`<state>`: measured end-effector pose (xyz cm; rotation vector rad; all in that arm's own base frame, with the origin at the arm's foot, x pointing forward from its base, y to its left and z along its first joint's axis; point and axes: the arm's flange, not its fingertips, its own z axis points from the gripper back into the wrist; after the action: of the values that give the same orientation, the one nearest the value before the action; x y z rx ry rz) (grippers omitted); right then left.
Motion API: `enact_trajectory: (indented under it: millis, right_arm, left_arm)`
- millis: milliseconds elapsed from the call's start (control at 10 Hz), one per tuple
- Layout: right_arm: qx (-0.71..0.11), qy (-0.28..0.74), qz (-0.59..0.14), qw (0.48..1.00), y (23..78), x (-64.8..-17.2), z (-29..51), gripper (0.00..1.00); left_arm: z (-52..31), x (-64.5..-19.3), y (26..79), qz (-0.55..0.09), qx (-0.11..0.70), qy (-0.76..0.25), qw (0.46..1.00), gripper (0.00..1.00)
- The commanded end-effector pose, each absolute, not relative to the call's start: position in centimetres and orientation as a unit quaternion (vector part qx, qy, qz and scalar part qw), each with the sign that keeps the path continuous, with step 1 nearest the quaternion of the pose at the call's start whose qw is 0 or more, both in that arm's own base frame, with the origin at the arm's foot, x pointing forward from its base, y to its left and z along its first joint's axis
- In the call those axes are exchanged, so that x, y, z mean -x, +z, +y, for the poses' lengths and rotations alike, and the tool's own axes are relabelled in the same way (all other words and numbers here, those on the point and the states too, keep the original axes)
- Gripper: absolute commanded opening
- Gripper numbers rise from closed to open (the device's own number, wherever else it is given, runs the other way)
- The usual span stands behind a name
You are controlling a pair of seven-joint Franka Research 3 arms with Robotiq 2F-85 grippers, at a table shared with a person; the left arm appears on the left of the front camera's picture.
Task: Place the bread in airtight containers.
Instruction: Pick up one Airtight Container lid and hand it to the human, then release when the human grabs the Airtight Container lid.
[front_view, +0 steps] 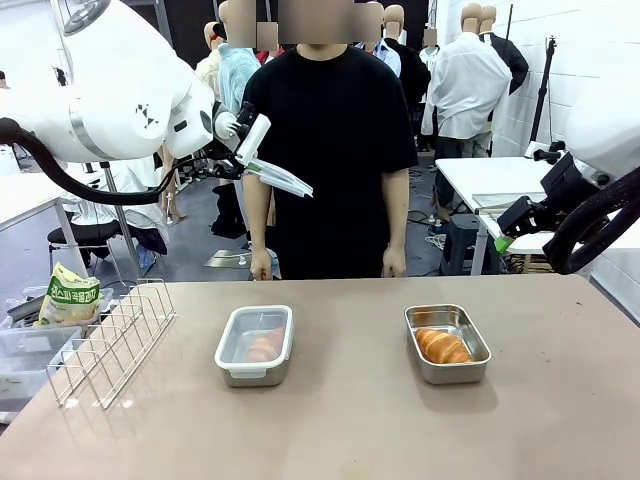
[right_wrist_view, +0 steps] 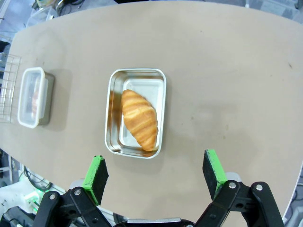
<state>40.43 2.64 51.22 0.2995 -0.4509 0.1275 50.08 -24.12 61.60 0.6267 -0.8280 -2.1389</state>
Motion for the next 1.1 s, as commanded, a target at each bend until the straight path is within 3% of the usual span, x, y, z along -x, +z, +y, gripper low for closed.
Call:
enact_trajectory:
  millis: [0,1000]
  right_arm:
    - [-0.149,0.063,-0.223,0.961,51.13,-40.48,2.70,1.00]
    - [-0.149,0.063,-0.223,0.961,51.13,-40.48,2.70,1.00]
  left_arm:
    - [-24.59,-50.53,61.69,-0.324,-0.244,-0.836,0.370,0.00]
    - [-24.59,-50.53,61.69,-0.324,-0.244,-0.836,0.370,0.00]
